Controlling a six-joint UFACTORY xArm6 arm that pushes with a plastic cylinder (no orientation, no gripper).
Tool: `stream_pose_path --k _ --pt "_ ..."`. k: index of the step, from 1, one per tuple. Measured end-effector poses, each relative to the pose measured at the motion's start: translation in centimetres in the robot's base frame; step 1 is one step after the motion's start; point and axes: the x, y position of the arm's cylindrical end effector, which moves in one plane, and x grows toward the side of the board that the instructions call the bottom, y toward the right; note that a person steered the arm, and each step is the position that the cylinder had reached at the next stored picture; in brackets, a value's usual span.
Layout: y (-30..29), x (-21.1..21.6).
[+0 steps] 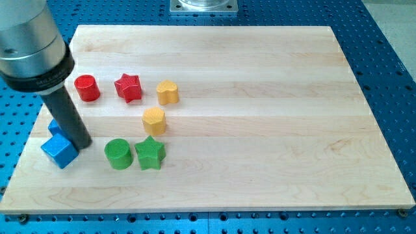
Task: Separate the blue blocks
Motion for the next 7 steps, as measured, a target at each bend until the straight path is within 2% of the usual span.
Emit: stream_pose_path --k 3,5,6,7 --pt "1.9 7.8" --pt "-9.2 6.4" --pt "-7.4 3.7" --pt "-3.8 3.6"
